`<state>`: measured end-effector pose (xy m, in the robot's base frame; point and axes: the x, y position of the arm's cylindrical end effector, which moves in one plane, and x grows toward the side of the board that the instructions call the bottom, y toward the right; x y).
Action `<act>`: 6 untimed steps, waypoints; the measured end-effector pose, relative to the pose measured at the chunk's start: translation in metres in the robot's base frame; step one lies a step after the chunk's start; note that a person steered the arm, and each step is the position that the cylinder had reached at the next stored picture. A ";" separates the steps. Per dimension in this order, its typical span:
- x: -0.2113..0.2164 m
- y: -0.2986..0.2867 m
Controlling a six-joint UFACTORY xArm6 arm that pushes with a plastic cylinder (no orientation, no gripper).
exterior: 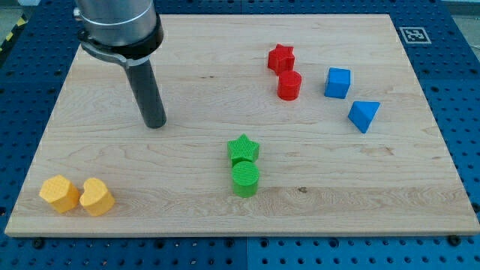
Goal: Slide blue cube a bit right
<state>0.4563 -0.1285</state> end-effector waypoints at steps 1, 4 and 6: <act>-0.012 0.041; -0.017 0.197; -0.018 0.229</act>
